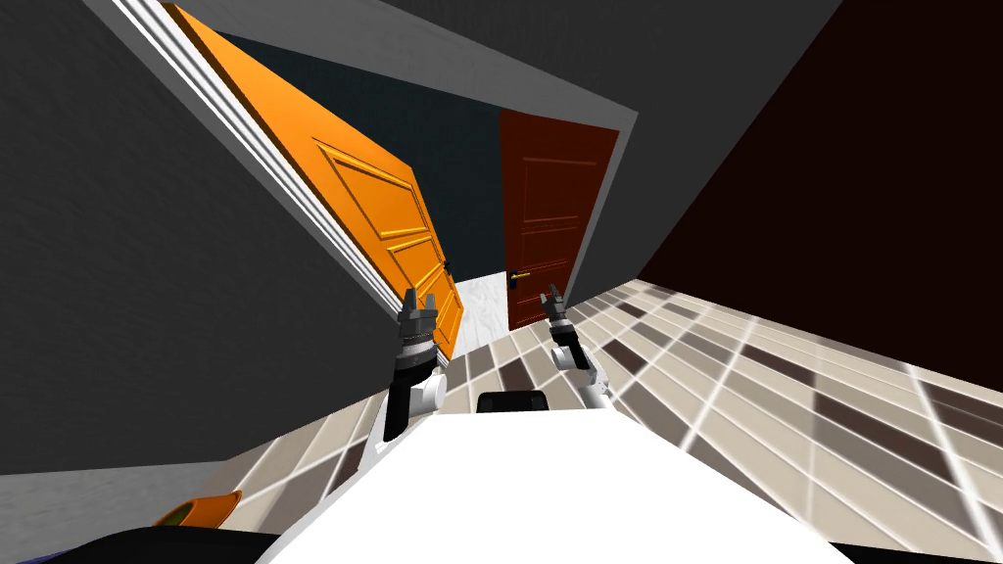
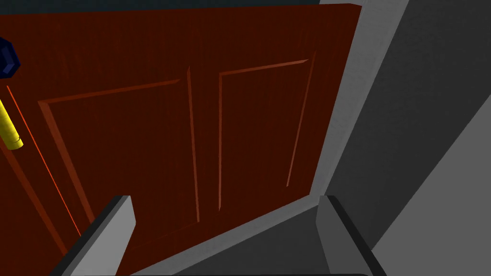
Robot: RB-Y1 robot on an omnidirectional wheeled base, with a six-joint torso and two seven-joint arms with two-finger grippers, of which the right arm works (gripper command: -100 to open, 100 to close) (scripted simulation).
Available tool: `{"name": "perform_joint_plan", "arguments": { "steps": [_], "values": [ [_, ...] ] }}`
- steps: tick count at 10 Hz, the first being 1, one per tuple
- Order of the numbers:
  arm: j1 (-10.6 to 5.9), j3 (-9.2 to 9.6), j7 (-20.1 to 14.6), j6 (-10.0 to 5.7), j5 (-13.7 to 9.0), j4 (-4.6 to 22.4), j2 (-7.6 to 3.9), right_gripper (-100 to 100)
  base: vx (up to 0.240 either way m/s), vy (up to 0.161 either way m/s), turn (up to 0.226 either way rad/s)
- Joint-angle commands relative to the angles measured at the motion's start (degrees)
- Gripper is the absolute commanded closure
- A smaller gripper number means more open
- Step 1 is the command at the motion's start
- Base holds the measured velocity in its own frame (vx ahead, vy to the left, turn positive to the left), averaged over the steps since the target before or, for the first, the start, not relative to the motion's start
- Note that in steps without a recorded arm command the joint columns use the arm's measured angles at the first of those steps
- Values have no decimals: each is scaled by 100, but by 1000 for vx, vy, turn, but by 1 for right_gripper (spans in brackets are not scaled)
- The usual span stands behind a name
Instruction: Push the door open
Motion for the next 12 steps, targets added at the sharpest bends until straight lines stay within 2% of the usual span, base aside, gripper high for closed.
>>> {"name": "perform_joint_plan", "arguments": {
  "steps": [1,2,3,4,5,6,7,8,9,10,11,12],
  "values": [
    [-132,-10,-50,1,30,285,-18,-100,42,-35,16],
    [-315,-6,-136,-18,96,486,-58,-100,52,-35,20],
    [-315,-6,-136,-18,96,618,-58,-100,48,-37,16],
    [-498,-3,-222,-36,162,767,-98,-100,53,-46,33],
    [-498,-3,-222,-36,162,952,-98,-100,42,-37,18],
    [-682,1,-307,-54,228,1204,-138,-100,52,-32,22],
    [-682,1,-307,-54,228,1285,-138,-100,43,-28,13],
    [-865,4,-393,-73,294,1545,-175,-100,48,-32,29],
    [-865,4,-393,-73,294,1619,-175,-100,45,-33,16],
    [-1048,8,-479,-91,360,1824,-212,-100,53,-48,22],
    [-1048,8,-479,-91,360,1952,-212,-100,48,-50,19],
    [-1228,12,-563,-109,425,2122,-247,-100,54,-43,24]
  ]
}}
